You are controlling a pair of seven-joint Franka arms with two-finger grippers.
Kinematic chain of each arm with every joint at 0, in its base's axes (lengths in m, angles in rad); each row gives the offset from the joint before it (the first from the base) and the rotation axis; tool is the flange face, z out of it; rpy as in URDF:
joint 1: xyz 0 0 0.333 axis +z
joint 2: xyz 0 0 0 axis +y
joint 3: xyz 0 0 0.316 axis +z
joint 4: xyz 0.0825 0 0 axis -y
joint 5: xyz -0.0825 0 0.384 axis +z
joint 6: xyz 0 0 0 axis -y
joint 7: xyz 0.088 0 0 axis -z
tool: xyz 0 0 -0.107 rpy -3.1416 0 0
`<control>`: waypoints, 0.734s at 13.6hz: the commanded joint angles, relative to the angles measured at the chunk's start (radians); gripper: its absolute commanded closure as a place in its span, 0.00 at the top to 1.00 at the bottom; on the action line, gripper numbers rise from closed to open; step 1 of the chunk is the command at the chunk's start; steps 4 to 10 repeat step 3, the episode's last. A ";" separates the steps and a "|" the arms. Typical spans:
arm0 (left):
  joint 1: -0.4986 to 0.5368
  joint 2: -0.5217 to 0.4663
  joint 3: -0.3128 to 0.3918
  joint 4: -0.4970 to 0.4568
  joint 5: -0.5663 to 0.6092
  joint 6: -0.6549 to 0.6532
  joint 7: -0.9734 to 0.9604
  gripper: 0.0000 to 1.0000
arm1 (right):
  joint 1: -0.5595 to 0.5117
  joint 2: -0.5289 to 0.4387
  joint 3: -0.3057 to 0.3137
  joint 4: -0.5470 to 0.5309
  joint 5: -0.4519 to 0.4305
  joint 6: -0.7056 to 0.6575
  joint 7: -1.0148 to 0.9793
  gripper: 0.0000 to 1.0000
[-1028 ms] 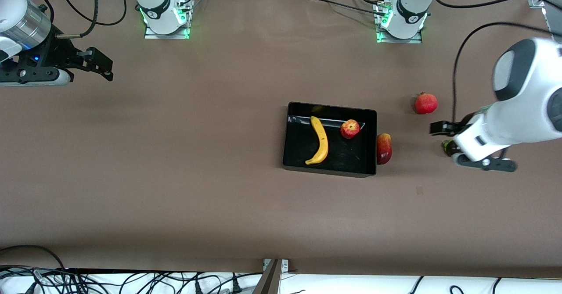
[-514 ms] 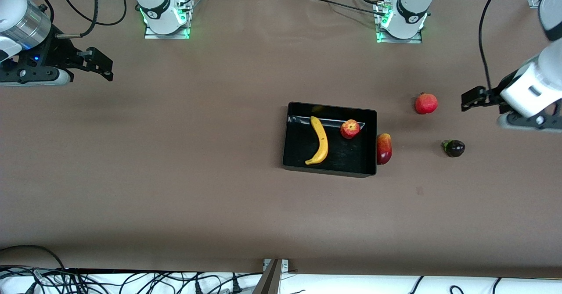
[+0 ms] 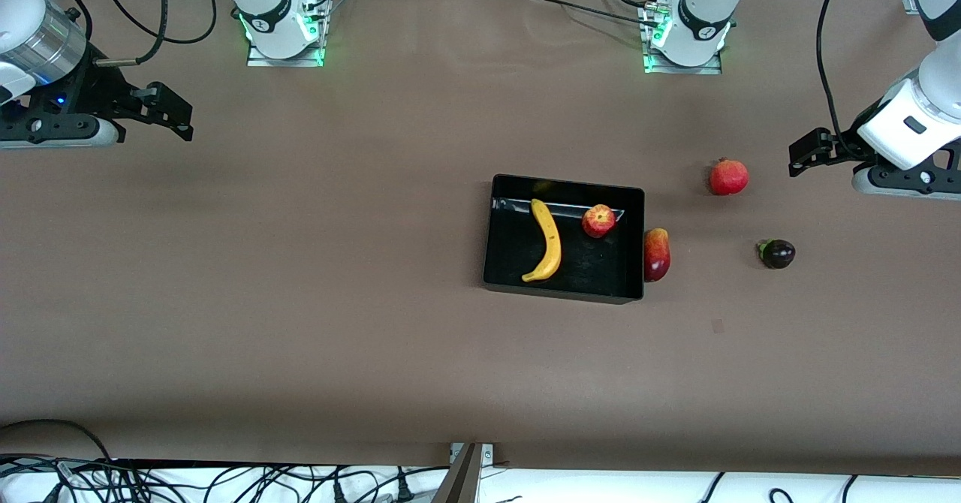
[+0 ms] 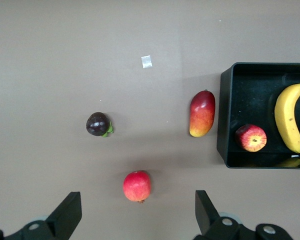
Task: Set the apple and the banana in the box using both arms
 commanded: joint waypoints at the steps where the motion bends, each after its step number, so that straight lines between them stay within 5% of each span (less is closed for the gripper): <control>1: -0.008 0.012 0.004 0.018 0.033 -0.004 0.028 1.00 | 0.003 0.003 -0.001 0.015 -0.004 -0.002 0.003 1.00; 10: -0.009 0.016 0.003 0.029 0.032 -0.012 0.026 1.00 | 0.005 0.003 -0.001 0.015 -0.004 -0.004 0.003 1.00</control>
